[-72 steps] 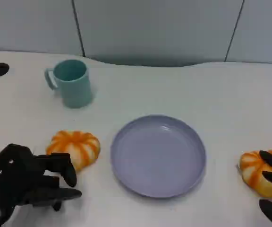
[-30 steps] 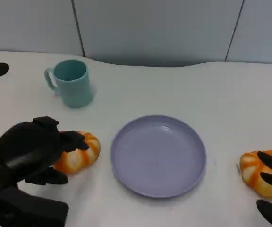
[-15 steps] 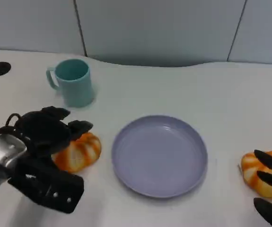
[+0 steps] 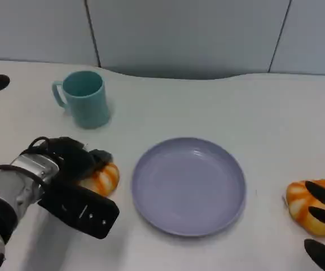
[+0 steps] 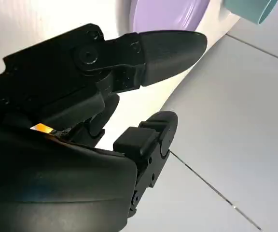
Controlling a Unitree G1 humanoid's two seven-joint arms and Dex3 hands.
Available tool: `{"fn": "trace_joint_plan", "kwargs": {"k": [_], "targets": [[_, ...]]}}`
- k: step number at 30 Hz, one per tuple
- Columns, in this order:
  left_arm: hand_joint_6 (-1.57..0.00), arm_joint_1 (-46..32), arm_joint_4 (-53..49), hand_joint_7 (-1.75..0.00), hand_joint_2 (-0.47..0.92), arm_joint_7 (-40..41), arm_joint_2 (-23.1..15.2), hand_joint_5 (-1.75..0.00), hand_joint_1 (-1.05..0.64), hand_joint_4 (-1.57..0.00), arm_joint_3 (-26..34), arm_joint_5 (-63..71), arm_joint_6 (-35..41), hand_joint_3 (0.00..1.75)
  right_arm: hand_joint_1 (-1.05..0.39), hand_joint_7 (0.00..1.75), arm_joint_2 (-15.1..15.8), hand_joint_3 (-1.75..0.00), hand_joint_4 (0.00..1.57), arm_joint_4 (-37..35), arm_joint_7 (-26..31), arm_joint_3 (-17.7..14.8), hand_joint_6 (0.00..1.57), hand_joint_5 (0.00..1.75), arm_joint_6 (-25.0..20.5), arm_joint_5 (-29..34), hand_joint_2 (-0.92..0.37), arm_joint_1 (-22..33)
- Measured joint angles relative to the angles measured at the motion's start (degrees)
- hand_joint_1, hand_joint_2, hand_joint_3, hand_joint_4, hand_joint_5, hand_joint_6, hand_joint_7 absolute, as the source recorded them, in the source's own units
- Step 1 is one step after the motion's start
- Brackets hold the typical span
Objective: Grasp the bread from the table and place it into the plate.
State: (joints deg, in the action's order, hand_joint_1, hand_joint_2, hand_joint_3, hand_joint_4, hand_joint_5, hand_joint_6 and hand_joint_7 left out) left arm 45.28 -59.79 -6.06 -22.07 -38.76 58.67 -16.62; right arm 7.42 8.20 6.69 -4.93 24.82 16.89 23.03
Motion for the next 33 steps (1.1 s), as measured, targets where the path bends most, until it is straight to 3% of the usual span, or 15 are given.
{"fn": "trace_joint_plan", "kwargs": {"k": [5, 7, 10, 12, 15, 16, 17, 18, 20, 22, 24, 28, 33], "targets": [[-0.03, 2.45, -7.23, -0.01, 0.92, 6.08, 2.02, -0.06, -0.79, -0.11, -1.80, -0.63, 0.34, 0.44, -0.35, 0.00, -0.01, -0.35, 0.82, 0.50, -0.02, -0.08, 0.63, 0.00, 0.00, 0.03, -0.92, 0.34], [-0.09, 2.94, -9.60, -0.03, 0.92, 7.98, 2.83, -0.10, -0.76, -0.21, -1.74, -1.21, 0.87, 0.36, -0.35, 0.00, -0.02, -0.35, 0.83, 1.03, -0.02, -0.11, 0.63, 0.00, 0.00, 0.02, -0.92, 0.41], [-0.22, 2.96, -12.09, -0.07, 0.92, 12.71, 4.18, -0.12, -0.49, -0.29, -1.35, -3.00, 2.52, 0.21, -0.35, 0.00, -0.05, -0.35, 0.84, 1.24, -0.02, -0.12, 0.63, 0.01, 0.03, -0.03, -0.92, 0.44], [-0.32, 3.06, -13.19, -0.10, 0.92, 14.52, 5.28, -0.14, -0.40, -0.34, -1.08, -3.42, 4.51, 0.16, -0.35, 0.00, -0.05, -0.35, 0.84, 1.24, -0.02, -0.15, 0.63, 0.01, 0.33, -0.13, -0.92, 0.42], [-0.54, 3.38, -13.99, -0.19, 0.92, 15.81, 6.03, -0.31, -0.32, -0.57, -0.72, -5.05, 5.56, 0.14, -0.35, 0.00, -0.05, -0.35, 0.85, 1.23, -0.02, -0.18, 0.63, 0.01, 0.95, -0.45, -0.92, 0.37], [-0.63, 3.45, -14.13, -0.31, 0.92, 16.42, 6.10, -0.88, -0.30, -0.56, -0.51, -5.47, 5.62, 0.09, -0.35, 0.00, -0.05, -0.35, 0.85, 1.24, -0.02, -0.20, 0.63, 0.02, 0.97, -0.45, -0.92, 0.37], [-0.65, 3.60, -14.32, -0.37, 0.92, 16.64, 6.16, -1.14, -0.29, -0.52, -0.46, -5.83, 5.67, 0.08, -0.35, 0.00, -0.06, -0.35, 0.85, 1.23, -0.03, -0.23, 0.63, 0.02, 0.97, -0.45, -0.92, 0.37], [-0.68, 3.79, -14.54, -0.46, 0.92, 16.69, 6.24, -1.30, -0.28, -0.55, -0.48, -6.07, 5.80, 0.05, -0.35, 0.00, -0.06, -0.35, 0.85, 1.23, -0.03, -0.28, 0.63, 0.01, 0.97, -0.49, -0.92, 0.37], [-0.69, 4.42, -14.92, -0.51, 0.92, 16.67, 6.40, -1.38, -0.27, -0.56, -0.58, -6.51, 5.84, 0.04, -0.35, 0.00, -0.06, -0.35, 0.85, 1.23, -0.03, -0.34, 0.62, 0.01, 1.00, -0.54, -0.92, 0.38], [-0.52, 5.06, -15.32, -1.43, 0.92, 16.65, 6.42, -1.67, -0.28, -0.62, -0.66, -6.96, 5.69, 0.03, -0.35, 0.00, -0.06, -0.36, 0.85, 1.24, -0.03, -0.35, 0.62, 0.01, 1.03, -0.56, -0.92, 0.39], [-0.47, 5.40, -15.39, -1.68, 0.92, 17.41, 6.39, -1.73, -0.30, -0.64, -0.63, -7.34, 4.81, 0.07, -0.35, 0.00, -0.05, -0.36, 0.85, 1.23, -0.03, -0.41, 0.62, 0.01, 1.06, -0.55, -0.92, 0.40], [-0.45, 5.57, -15.89, -1.66, 0.92, 17.05, 6.49, -1.75, -0.35, -0.62, -0.56, -7.80, 4.12, 0.15, -0.35, 0.00, -0.04, -0.36, 0.83, 1.17, -0.02, -0.54, 0.62, 0.00, 1.33, -0.53, -0.92, 0.30], [-0.51, 5.53, -15.84, -1.74, 0.92, 15.71, 6.48, -1.75, -0.30, -0.71, 2.69, -12.33, 2.86, 0.23, -0.36, 0.00, -0.04, -0.36, 0.80, 1.16, 0.00, -0.65, 0.63, 0.00, 1.36, -0.47, -0.92, 0.24]]}}
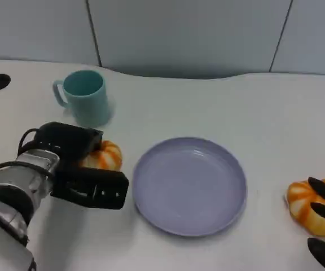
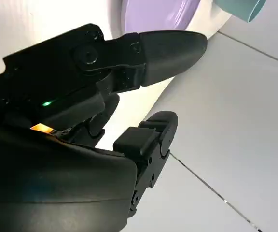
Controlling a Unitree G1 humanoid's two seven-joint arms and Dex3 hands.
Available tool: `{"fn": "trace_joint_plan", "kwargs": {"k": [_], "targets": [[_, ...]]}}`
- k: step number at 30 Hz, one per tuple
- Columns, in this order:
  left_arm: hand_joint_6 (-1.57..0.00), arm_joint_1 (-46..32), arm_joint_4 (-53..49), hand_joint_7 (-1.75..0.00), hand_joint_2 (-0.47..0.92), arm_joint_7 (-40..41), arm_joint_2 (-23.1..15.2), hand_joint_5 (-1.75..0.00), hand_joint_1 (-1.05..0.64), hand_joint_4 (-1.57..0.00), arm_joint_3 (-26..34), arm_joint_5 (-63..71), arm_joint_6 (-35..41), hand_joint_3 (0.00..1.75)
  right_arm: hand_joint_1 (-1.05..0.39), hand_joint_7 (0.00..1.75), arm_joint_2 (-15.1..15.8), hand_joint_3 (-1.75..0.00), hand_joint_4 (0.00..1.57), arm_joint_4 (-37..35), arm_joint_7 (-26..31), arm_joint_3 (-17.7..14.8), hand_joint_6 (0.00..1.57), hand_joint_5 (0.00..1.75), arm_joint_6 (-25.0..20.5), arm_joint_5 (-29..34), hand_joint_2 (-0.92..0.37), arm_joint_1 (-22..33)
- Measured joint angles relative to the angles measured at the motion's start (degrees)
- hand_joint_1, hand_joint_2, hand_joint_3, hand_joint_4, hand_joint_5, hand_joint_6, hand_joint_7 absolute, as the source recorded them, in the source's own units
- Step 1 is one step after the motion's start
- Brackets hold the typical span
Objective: Grasp the bread from the table and place it into the plate.
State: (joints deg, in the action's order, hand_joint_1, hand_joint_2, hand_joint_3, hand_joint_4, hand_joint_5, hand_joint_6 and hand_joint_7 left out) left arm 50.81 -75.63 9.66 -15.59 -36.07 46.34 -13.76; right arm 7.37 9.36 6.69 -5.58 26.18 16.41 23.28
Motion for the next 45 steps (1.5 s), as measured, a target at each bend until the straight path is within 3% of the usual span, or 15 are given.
{"fn": "trace_joint_plan", "kwargs": {"k": [9, 14, 20, 24, 29, 33, 45], "targets": [[-0.51, -1.30, 3.07, -1.75, 0.90, -2.08, -3.89, -1.75, -0.20, -0.72, 6.53, -7.64, -7.59, 0.15, -0.35, 0.00, -0.04, -0.35, 0.81, -0.55, 0.03, -0.05, 0.63, 0.01, 0.83, -0.07, -0.92, -0.13], [-0.56, -2.29, 3.51, -1.75, 0.88, -2.61, -4.99, -1.75, -0.19, -0.77, 6.88, -8.29, -8.02, 0.14, -0.35, 0.00, -0.04, -0.35, 0.82, -0.59, 0.03, -0.05, 0.63, 0.01, 0.88, -0.07, -0.92, -0.18], [-0.52, -14.13, 16.35, -1.75, 0.90, -10.64, -10.21, -1.75, -0.21, -0.79, 16.71, -23.80, -31.96, 0.14, -0.34, 0.00, -0.14, -0.35, 0.83, -1.36, 0.05, -0.03, 0.64, 0.02, 0.93, 0.00, -0.92, -0.51], [-0.43, -15.74, 20.74, -1.75, 0.92, -14.82, -10.31, -1.75, -0.21, -0.72, 17.99, -26.38, -37.61, 0.14, -0.34, 0.00, -0.14, -0.35, 0.81, -1.65, 0.13, 0.12, 0.64, 0.00, 0.93, 0.42, -0.92, -1.15], [-0.54, -15.31, 26.05, -1.75, 0.92, -20.70, -7.74, -1.75, -0.21, -0.80, 17.99, -27.09, -36.85, 0.14, -0.35, 0.00, -0.15, -0.35, 0.82, -1.61, 0.20, 0.12, 0.64, 0.01, 0.45, 0.82, -0.92, -0.59], [-0.54, -14.58, 27.14, -1.75, 0.91, -23.04, -5.55, -1.75, -0.24, -0.82, 17.99, -27.09, -36.20, 0.14, -0.35, 0.00, -0.16, -0.34, 0.86, -1.53, 0.18, 0.14, 0.64, 0.03, -0.02, 0.82, -0.92, -0.47], [-0.58, -5.38, 23.29, -1.75, 0.90, -22.79, 2.76, -1.75, -0.24, -0.86, 12.40, -18.96, -35.60, 0.30, -0.34, 0.00, -0.13, -0.34, 0.86, -1.33, 0.13, 0.15, 0.64, 0.02, -0.32, 0.83, -0.92, 0.03]]}}
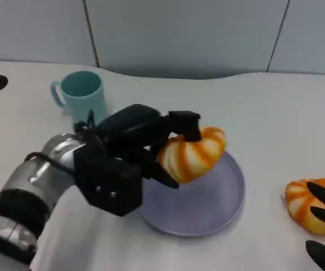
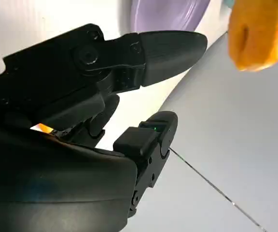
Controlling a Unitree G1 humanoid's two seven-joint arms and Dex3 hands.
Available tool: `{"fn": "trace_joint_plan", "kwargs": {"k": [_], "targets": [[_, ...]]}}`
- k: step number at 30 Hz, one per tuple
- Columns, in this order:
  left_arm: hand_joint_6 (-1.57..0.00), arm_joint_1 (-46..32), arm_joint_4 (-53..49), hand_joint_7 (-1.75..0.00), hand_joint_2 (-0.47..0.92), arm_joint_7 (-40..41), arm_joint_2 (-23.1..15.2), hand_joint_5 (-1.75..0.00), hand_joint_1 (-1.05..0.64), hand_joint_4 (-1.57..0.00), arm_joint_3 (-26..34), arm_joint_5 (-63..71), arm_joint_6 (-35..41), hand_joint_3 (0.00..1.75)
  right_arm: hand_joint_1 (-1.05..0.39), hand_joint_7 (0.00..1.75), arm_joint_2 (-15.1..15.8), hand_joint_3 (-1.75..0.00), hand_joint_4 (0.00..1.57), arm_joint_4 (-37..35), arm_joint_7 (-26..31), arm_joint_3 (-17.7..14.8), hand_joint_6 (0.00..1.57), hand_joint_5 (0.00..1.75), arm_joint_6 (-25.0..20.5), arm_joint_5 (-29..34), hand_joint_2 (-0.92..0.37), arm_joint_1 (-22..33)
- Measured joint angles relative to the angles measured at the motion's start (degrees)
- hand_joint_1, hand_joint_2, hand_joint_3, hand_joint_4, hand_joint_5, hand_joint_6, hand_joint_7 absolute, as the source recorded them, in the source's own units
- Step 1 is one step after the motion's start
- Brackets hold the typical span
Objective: Grasp the bread from the table and place it into the plate.
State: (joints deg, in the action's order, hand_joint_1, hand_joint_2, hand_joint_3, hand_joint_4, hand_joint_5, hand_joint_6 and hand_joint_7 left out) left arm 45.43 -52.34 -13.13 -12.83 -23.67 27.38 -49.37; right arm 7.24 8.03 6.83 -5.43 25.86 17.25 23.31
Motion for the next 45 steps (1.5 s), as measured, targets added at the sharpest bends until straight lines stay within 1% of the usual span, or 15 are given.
{"fn": "trace_joint_plan", "kwargs": {"k": [6, 12, 15, 16, 17, 18, 20, 22, 24, 26, 28, 31, 35, 39, 45], "targets": [[-0.57, 5.00, -8.06, -1.75, 0.88, 3.67, 2.46, -1.75, -0.18, -0.82, -2.82, 4.92, 2.03, 0.31, -0.34, 0.00, 0.00, -0.34, 0.86, -0.01, 0.00, 0.02, 0.64, 0.02, 0.28, -0.02, -0.92, -0.01], [-0.56, 9.25, -12.40, -1.75, 0.81, 8.37, 3.69, -1.75, -0.17, -0.80, -6.45, 10.87, 5.32, 0.27, -0.33, 0.00, -0.01, -0.34, 0.86, -0.04, 0.00, 0.08, 0.63, 0.02, 1.11, -0.03, -0.92, -0.09], [-0.55, 10.71, -13.62, -1.75, 0.80, 11.76, 3.80, -1.75, -0.19, -0.79, -8.52, 13.45, 6.39, 0.25, -0.34, 0.00, -0.01, -0.35, 0.87, -0.04, 0.00, 0.09, 0.63, 0.02, 1.15, -0.03, -0.92, -0.02], [-0.49, 11.09, -14.10, -1.75, 0.80, 12.91, 3.85, -1.75, -0.24, -0.74, -9.42, 14.51, 6.60, 0.22, -0.34, 0.00, -0.01, -0.35, 0.87, -0.03, 0.00, 0.09, 0.63, 0.02, 1.15, -0.02, -0.92, 0.00], [-0.44, 11.27, -14.27, -1.55, 0.82, 13.22, 3.84, -1.63, -0.32, -0.61, -9.82, 15.13, 6.65, 0.17, -0.34, 0.00, -0.01, -0.35, 0.87, -0.02, 0.00, 0.09, 0.63, 0.02, 1.15, -0.02, -0.92, 0.01], [-0.46, 12.25, -14.75, -1.38, 0.85, 14.16, 3.84, -1.48, -0.36, -0.57, -11.91, 17.54, 6.74, 0.11, -0.34, 0.00, -0.03, -0.35, 0.87, 0.00, 0.00, 0.10, 0.63, 0.02, 1.15, -0.01, -0.92, 0.11], [-0.45, 13.25, -15.20, -1.16, 0.88, 14.16, 3.83, -1.31, -0.42, -0.48, -13.25, 18.60, 7.10, 0.04, -0.34, 0.00, -0.05, -0.35, 0.87, 0.00, 0.01, 0.12, 0.63, 0.02, 1.17, -0.01, -0.92, 0.11], [-0.42, 14.52, -15.77, -1.03, 0.89, 13.94, 3.81, -1.28, -0.47, -0.38, -14.27, 19.49, 7.29, 0.02, -0.34, 0.00, -0.06, -0.35, 0.87, 0.00, 0.01, 0.13, 0.63, 0.02, 1.22, -0.01, -0.92, 0.11], [-0.45, 15.54, -16.45, -0.70, 0.90, 13.14, 3.80, -1.10, -0.53, -0.28, -14.73, 19.51, 7.25, 0.00, -0.34, 0.00, -0.06, -0.35, 0.86, -0.01, 0.01, 0.13, 0.62, 0.02, 1.27, 0.00, -0.92, 0.10], [-0.51, 16.13, -16.82, -0.33, 0.92, 10.51, 3.76, -0.81, -0.60, -0.23, -14.95, 19.41, 6.98, 0.01, -0.34, 0.00, -0.09, -0.35, 0.86, 0.06, 0.01, 0.13, 0.62, 0.01, 1.24, 0.02, -0.92, 0.15], [-0.53, 16.42, -17.03, -0.12, 0.92, 7.80, 3.73, -0.56, -0.66, -0.22, -15.20, 19.34, 6.49, 0.03, -0.34, 0.00, -0.16, -0.35, 0.86, 0.15, 0.00, 0.13, 0.62, 0.01, 1.24, -0.01, -0.92, 0.20], [-0.46, 16.73, -17.11, -0.03, 0.92, 3.90, 3.58, -0.43, -0.74, -0.14, -15.22, 18.90, 5.56, 0.09, -0.35, 0.00, -0.22, -0.35, 0.86, 0.25, 0.00, 0.14, 0.62, 0.01, 1.23, 0.00, -0.92, 0.25], [-0.34, 17.00, -17.21, 0.00, 0.92, -2.11, 3.38, -0.31, -0.84, -0.03, -14.17, 16.65, 4.86, 0.19, -0.34, 0.00, -0.25, -0.35, 0.83, 0.25, 0.00, 0.14, 0.62, 0.00, 1.24, -0.04, -0.92, 0.33], [-0.30, 17.08, -17.15, 0.00, 0.92, -7.15, 3.06, -0.22, -0.88, 0.00, -12.98, 14.57, 4.77, 0.22, -0.34, 0.00, -0.25, -0.35, 0.84, 0.25, -0.01, 0.13, 0.62, 0.01, 1.24, -0.05, -0.92, 0.37], [-0.31, 17.35, -16.06, -0.01, 0.92, -14.66, 1.69, -0.21, -0.91, -0.03, -10.36, 10.09, 5.00, 0.23, -0.34, 0.00, -0.25, -0.36, 0.83, 0.24, -0.01, 0.12, 0.62, 0.00, 1.24, -0.08, -0.92, 0.36]]}}
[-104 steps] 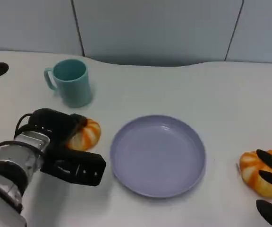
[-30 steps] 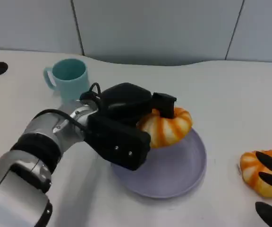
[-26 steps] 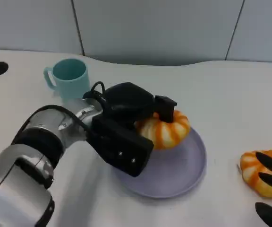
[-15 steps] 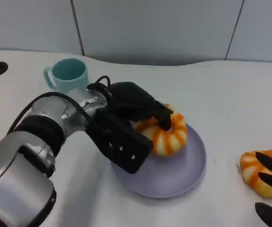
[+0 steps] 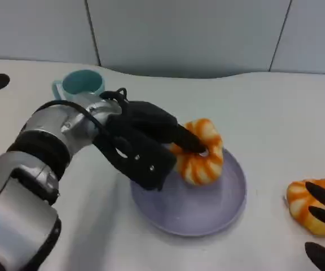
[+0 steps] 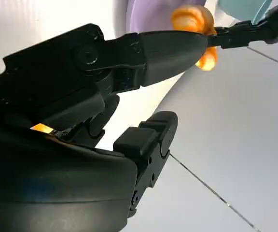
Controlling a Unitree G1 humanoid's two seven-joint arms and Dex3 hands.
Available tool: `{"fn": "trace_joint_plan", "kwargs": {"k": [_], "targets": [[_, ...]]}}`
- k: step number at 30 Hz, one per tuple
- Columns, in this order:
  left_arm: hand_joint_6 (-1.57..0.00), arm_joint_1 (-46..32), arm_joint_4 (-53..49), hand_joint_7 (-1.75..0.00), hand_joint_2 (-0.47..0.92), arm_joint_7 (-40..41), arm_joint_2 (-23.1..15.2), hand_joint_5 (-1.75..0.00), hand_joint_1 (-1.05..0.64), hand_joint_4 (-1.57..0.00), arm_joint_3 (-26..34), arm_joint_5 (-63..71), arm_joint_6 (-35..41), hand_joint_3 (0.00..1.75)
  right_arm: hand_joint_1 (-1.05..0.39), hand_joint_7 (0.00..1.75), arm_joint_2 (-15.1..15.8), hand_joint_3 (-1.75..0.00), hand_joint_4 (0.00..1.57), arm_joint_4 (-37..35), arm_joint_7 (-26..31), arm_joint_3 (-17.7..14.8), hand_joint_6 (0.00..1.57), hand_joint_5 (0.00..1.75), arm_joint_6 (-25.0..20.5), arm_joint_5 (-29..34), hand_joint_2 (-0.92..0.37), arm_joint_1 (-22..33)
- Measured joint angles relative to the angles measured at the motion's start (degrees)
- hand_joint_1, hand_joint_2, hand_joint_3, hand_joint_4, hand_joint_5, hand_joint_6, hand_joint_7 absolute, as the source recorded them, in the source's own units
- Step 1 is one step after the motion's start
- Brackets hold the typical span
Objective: Grasp the bread from the table and place it into the plate.
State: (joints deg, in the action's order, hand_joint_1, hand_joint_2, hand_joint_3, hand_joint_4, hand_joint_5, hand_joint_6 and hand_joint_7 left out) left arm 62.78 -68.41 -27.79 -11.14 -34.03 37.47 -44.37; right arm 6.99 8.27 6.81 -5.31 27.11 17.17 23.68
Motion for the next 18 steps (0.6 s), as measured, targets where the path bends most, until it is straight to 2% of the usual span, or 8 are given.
{"fn": "trace_joint_plan", "kwargs": {"k": [4, 5, 7, 10, 13, 18], "targets": [[-0.31, 0.16, 2.51, -0.01, 0.92, -6.45, -2.05, -0.24, -0.89, -0.10, 2.35, -3.66, 0.23, 0.22, -0.35, 0.00, 0.00, -0.36, 0.83, 0.00, -0.01, -0.02, 0.62, 0.00, 0.00, -0.04, -0.92, 0.02], [-0.29, 0.21, 3.38, 0.00, 0.92, -7.55, -2.57, -0.28, -0.89, -0.18, 2.78, -4.37, 0.25, 0.23, -0.35, 0.00, 0.01, -0.36, 0.83, 0.00, -0.02, -0.02, 0.62, 0.00, 0.00, -0.04, -0.92, 0.02], [-0.28, 0.31, 5.09, 0.00, 0.92, -9.78, -3.73, -0.30, -0.88, -0.24, 3.61, -5.50, 0.13, 0.24, -0.35, 0.00, 0.01, -0.36, 0.82, 0.00, -0.03, -0.02, 0.62, 0.00, 0.00, -0.04, -0.92, 0.00], [-0.27, 0.39, 8.48, 0.00, 0.92, -13.28, -5.99, -0.26, -0.85, -0.39, 5.00, -7.81, -0.36, 0.25, -0.35, 0.00, 0.01, -0.36, 0.83, 0.01, -0.03, -0.03, 0.62, 0.00, -0.04, -0.04, -0.92, 0.01], [-0.28, 0.42, 11.39, -0.01, 0.92, -15.96, -7.61, -0.30, -0.84, -0.55, 5.61, -9.30, -0.21, 0.24, -0.35, 0.00, 0.01, -0.36, 0.83, 0.01, -0.03, -0.04, 0.62, 0.00, -0.15, -0.03, -0.92, -0.03], [-0.75, 0.31, 14.38, -0.09, 0.92, -17.81, -8.91, -0.09, -0.85, -0.29, 5.74, -10.75, -0.39, 0.27, -0.35, 0.00, 0.02, -0.36, 0.83, 0.01, -0.07, -0.05, 0.62, 0.00, -0.16, -0.04, -0.92, -0.09]]}}
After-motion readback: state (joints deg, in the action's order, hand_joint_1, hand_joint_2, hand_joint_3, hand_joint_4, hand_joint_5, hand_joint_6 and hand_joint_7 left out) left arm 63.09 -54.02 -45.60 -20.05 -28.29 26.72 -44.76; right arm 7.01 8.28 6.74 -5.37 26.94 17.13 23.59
